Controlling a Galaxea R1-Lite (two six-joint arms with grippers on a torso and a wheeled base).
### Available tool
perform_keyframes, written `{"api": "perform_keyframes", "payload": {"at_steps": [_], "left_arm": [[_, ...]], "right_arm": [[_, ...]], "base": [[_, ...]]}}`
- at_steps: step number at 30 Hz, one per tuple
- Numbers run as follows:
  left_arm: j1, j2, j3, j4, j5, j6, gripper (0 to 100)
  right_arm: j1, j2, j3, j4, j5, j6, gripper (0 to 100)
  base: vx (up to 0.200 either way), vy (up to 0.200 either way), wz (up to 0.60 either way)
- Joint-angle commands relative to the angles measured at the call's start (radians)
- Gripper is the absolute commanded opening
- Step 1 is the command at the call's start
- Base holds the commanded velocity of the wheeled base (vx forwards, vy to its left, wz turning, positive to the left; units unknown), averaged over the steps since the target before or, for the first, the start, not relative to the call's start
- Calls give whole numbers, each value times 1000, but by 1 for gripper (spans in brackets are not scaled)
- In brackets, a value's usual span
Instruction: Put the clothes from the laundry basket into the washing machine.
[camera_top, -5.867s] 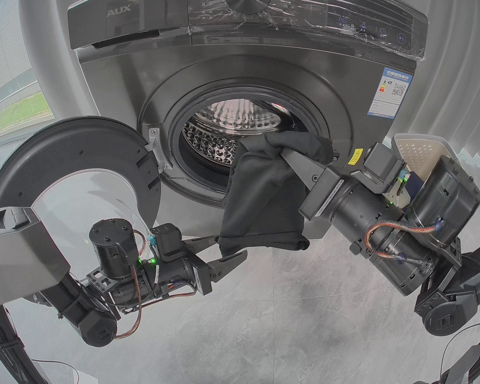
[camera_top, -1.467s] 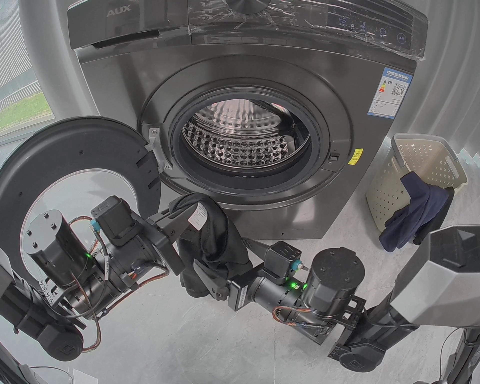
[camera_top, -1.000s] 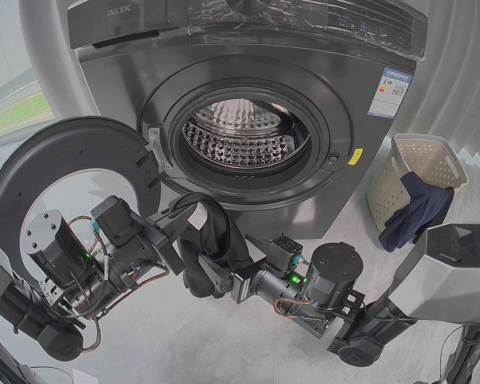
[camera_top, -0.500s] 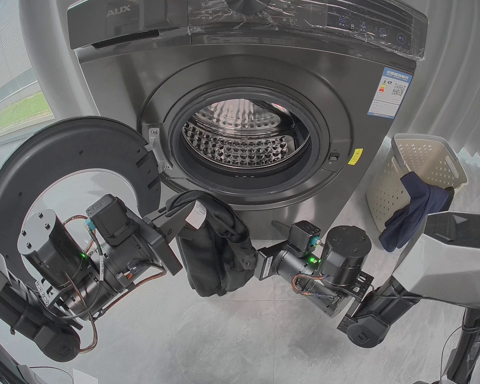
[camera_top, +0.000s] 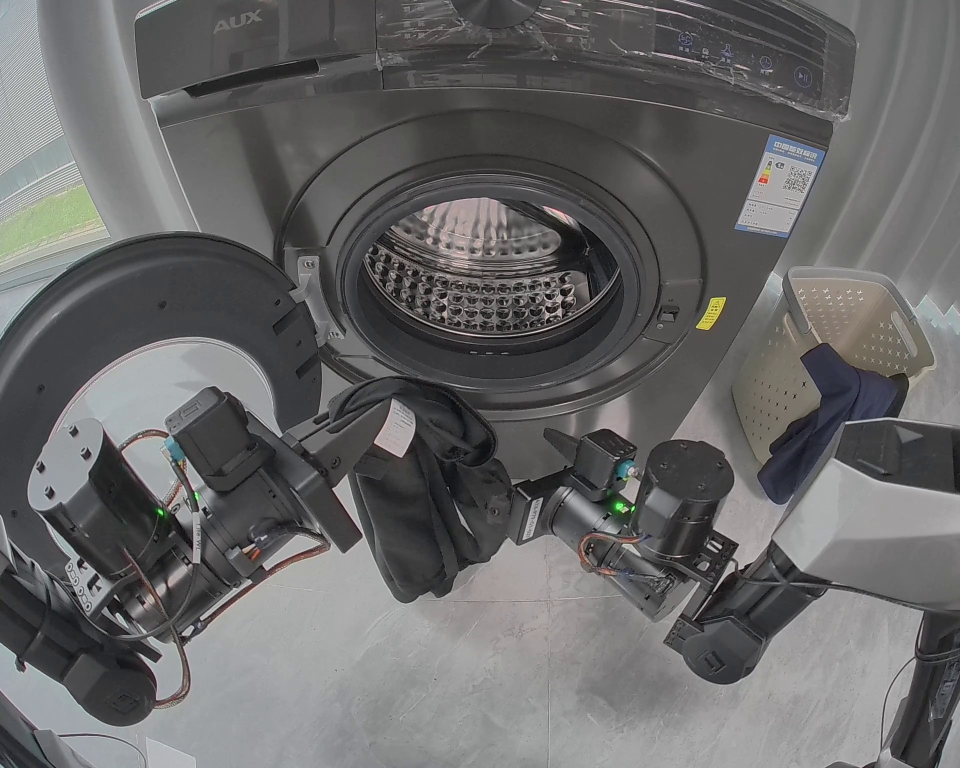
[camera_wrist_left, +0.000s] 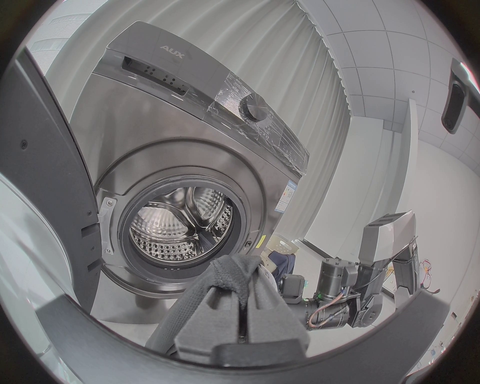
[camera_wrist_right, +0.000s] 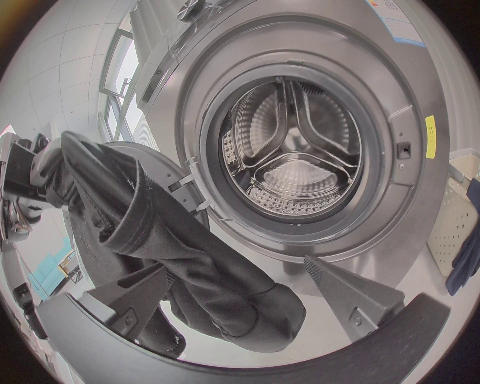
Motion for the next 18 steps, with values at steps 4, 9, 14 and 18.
{"api": "perform_keyframes", "payload": {"at_steps": [4,9,14,18], "left_arm": [[5,-1,-5,0,0,0,0],[5,-1,-5,0,0,0,0],[6,-1,-6,0,0,0,0],[6,-1,-5,0,0,0,0]], "right_arm": [[28,89,-28,-11,5,0,100],[28,131,-68,-13,5,0,100],[28,161,-91,-13,5,0,100],[27,174,-130,-14,5,3,100]], "base": [[0,0,0],[0,0,0],[0,0,0],[0,0,0]]}}
